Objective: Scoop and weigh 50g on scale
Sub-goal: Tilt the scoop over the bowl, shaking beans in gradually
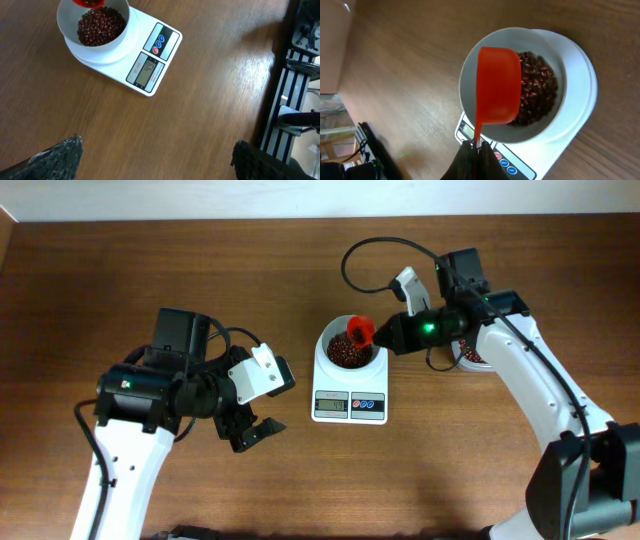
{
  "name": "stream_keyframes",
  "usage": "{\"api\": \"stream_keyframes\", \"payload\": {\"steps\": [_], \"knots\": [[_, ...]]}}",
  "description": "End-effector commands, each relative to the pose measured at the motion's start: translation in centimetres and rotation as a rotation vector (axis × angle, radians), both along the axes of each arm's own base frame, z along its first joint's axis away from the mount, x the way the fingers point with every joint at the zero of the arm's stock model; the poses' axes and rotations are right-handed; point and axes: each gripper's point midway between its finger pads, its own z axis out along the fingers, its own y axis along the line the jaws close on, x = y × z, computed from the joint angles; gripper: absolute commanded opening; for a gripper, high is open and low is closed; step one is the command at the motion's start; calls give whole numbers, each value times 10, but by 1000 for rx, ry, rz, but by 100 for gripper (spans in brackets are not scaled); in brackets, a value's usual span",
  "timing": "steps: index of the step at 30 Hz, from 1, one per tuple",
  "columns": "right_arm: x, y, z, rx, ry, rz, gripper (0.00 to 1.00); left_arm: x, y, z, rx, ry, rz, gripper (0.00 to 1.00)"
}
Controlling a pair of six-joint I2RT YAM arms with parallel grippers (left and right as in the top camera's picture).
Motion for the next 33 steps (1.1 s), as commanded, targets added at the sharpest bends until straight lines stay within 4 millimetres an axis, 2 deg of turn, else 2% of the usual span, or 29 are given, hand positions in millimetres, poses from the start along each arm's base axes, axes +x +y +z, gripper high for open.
{"api": "stream_keyframes", "payload": {"steps": [1, 2, 3, 5, 6, 8, 9, 10, 13, 14, 15, 16, 17, 18, 20, 21, 22, 24, 25, 26, 27, 28, 29, 31, 33], "knots": [[-8, 16, 27, 103, -79, 116, 4, -1, -2, 1, -15, -3, -9, 99], [-5, 12, 22, 70, -71, 89, 4, -1, -1, 1, -15, -3, -8, 99], [0, -7, 5, -49, -9, -30, 4, -1, -1, 1, -15, -3, -8, 99], [-7, 8, 18, 44, -44, 66, 4, -1, -2, 1, -15, -3, -9, 99], [-6, 8, 18, 42, -53, 68, 4, -1, -1, 1, -15, -3, -8, 99], [1, -5, 7, -37, -18, -28, 4, -1, -1, 1, -15, -3, -8, 99], [-4, 8, 18, 38, -61, 68, 4, -1, -2, 1, -15, -3, -9, 99], [-1, 0, 11, -11, -32, 8, 4, -1, -1, 1, -15, -3, -8, 99], [-2, -5, 6, -38, -4, -22, 4, -1, -1, 1, -15, -3, -8, 99], [-6, 8, 17, 39, -51, 69, 4, -1, -1, 1, -15, -3, -8, 99], [0, -6, 5, -46, 0, -39, 4, -1, -1, 1, -15, -3, -8, 99], [-4, -6, 5, -48, 2, -22, 4, -1, -1, 1, -15, -3, -8, 99], [-7, 8, 18, 43, -49, 70, 4, -1, -1, 1, -15, -3, -8, 99], [1, -9, 4, -59, 2, -55, 4, -1, -1, 1, -15, -3, -8, 99], [-1, 3, 14, 10, -37, 16, 4, -1, -2, 1, -15, -3, -9, 99], [2, -9, 4, -63, 1, -61, 4, -1, -1, 1, -15, -3, -8, 99], [-3, 3, 13, 9, -35, 26, 4, -1, -1, 1, -15, -3, -8, 99], [0, -7, 5, -49, 7, -54, 4, -1, -1, 1, -15, -3, -8, 99], [-5, 9, 19, 51, -47, 59, 4, -1, -1, 1, -15, -3, -8, 99], [2, -9, 4, -54, 15, -75, 4, -1, -1, 1, -15, -3, -8, 99], [-5, -1, 9, -13, -2, -3, 4, -1, -1, 1, -15, -3, -8, 99], [-1, 1, 12, 2, -14, -10, 4, -1, -1, 1, -15, -3, -8, 99], [2, -13, 1, -78, 24, -92, 4, -1, -1, 1, -15, -3, -8, 99], [-1, 7, 18, 42, -39, 25, 4, -1, -1, 1, -15, -3, -8, 99], [0, 7, 18, 43, -39, 24, 4, -1, -1, 1, -15, -3, -8, 99]]}}
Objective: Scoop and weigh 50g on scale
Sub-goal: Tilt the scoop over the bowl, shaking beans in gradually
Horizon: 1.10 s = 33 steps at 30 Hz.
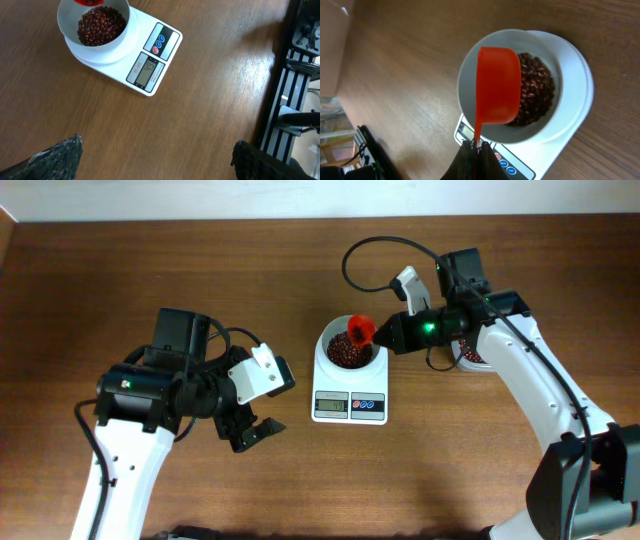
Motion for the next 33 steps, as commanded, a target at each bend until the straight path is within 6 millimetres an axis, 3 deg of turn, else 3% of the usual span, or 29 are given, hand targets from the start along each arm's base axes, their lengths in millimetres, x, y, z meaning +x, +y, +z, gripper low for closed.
{"api": "stream_keyframes", "payload": {"steps": [1, 15, 17, 18, 19, 30, 33], "knots": [[-3, 9, 18, 55, -37, 42, 4, -1, -2, 1, -15, -4, -9, 99], [-4, 11, 20, 72, -33, 51, 4, -1, -2, 1, -15, -4, -9, 99], [-11, 25, 36, 177, -93, 162, 4, -1, -2, 1, -15, -4, -9, 99], [-2, 6, 14, 35, -31, 32, 4, -1, -1, 1, -15, -4, -8, 99], [-1, -2, 7, -16, -5, -11, 4, -1, -1, 1, -15, -4, -8, 99], [-1, 2, 17, 65, -5, 9, 4, -1, -2, 1, -15, -4, -9, 99], [12, -27, 31, 165, -7, -50, 4, -1, -2, 1, -15, -4, -9, 99]]}}
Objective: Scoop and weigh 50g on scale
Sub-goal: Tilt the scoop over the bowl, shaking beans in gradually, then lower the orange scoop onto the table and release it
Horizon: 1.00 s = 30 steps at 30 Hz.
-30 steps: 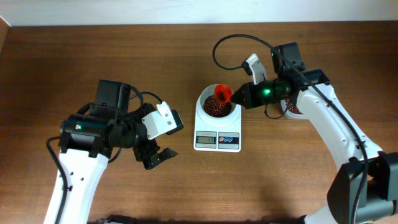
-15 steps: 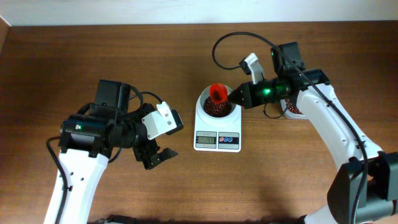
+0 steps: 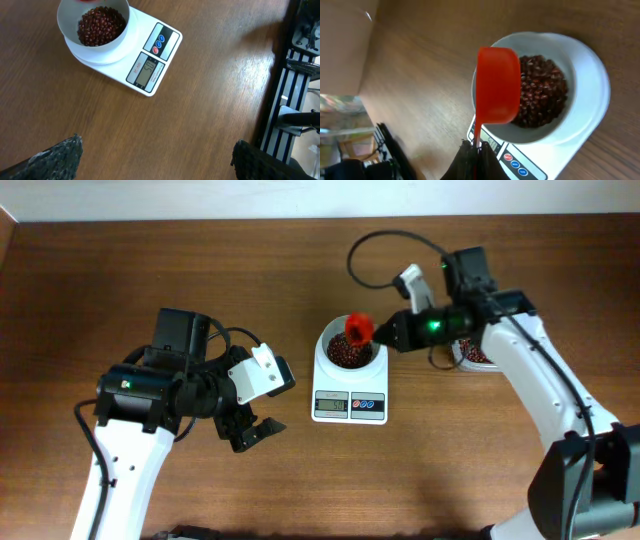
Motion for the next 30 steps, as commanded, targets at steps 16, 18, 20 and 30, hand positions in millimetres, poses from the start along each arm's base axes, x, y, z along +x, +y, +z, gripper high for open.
{"api": "stream_keyframes", "payload": {"steps": [16, 18, 20, 30], "knots": [[-19, -271, -9, -475, 88, -552, 4, -1, -1, 1, -15, -3, -8, 99], [-17, -259, -15, -657, 88, -507, 4, -1, -1, 1, -15, -3, -8, 99], [-9, -239, -15, -808, 42, -447, 4, -1, -1, 1, -15, -3, -8, 99], [-40, -224, 133, -747, -101, -638, 4, -1, -2, 1, -15, -3, -9, 99]]}}
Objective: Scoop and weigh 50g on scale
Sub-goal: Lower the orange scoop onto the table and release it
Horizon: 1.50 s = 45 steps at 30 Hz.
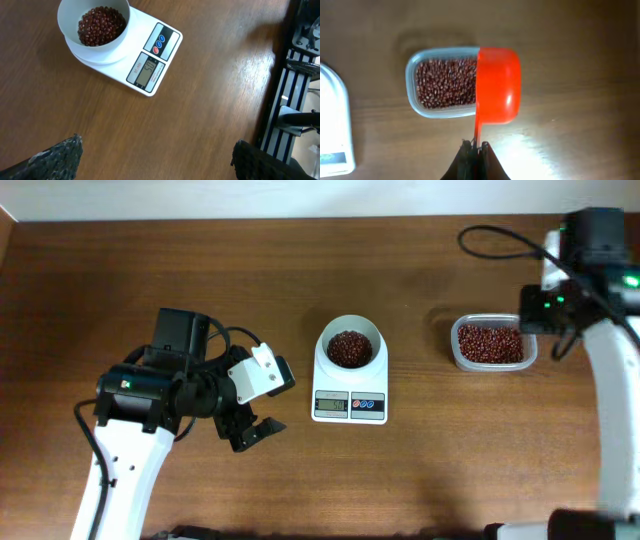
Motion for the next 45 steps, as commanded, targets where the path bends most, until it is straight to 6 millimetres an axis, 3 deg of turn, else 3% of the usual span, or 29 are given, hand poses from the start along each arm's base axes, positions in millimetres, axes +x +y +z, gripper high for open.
{"api": "stream_keyframes", "payload": {"steps": [1, 3, 5, 7, 8, 10, 11, 13, 17, 20, 27, 31, 33, 34, 35, 39, 41, 44, 45], "knots": [[-37, 20, 41, 262, -107, -4, 4, -1, -1, 1, -14, -3, -8, 99], [-68, 17, 46, 407, -116, -46, 4, -1, -1, 1, -14, -2, -8, 99], [-91, 28, 23, 531, -69, -52, 4, -1, -1, 1, -14, -3, -8, 99], [-110, 49, -28, 637, -12, -41, 4, -1, -1, 1, -14, -2, -8, 99], [-116, 71, -68, 775, -18, -22, 4, -1, -1, 1, -14, -2, -9, 99], [-127, 85, -137, 899, 26, -126, 4, -1, -1, 1, -14, -2, -8, 99], [-126, 90, -162, 931, 7, -106, 4, -1, -1, 1, -14, -2, -8, 99], [-126, 91, -203, 958, -28, -151, 4, -1, -1, 1, -14, -2, -8, 99], [-123, 95, -223, 974, -100, -116, 4, -1, -1, 1, -14, -2, -9, 99], [-124, 93, -226, 959, -97, -126, 22, -1, -1, 1, -14, -2, -8, 99], [-131, 56, -252, 751, -59, -314, 29, -1, -1, 1, -14, -2, -8, 99], [-126, 41, -255, 671, -89, -338, 57, -1, -1, 1, -14, -2, -8, 99], [-112, 39, -238, 678, -145, -307, 67, -1, -1, 1, -14, -2, -8, 99], [-96, 46, -211, 717, -213, -220, 91, -1, -1, 1, -14, -2, -8, 99], [-87, 53, -185, 753, -271, -148, 99, -1, -1, 1, -14, -2, -8, 99], [-88, 86, -79, 869, -490, 108, 99, -1, -1, 1, -14, -2, -8, 99], [-97, 89, -75, 867, -496, 108, 99, -1, -1, 1, -14, -2, -8, 99], [-102, 91, -82, 883, -456, 85, 99, -1, -1, 1, -14, -2, -8, 99], [-112, 95, -93, 890, -397, 75, 99, -1, -1, 1, -14, -2, -9, 99]]}}
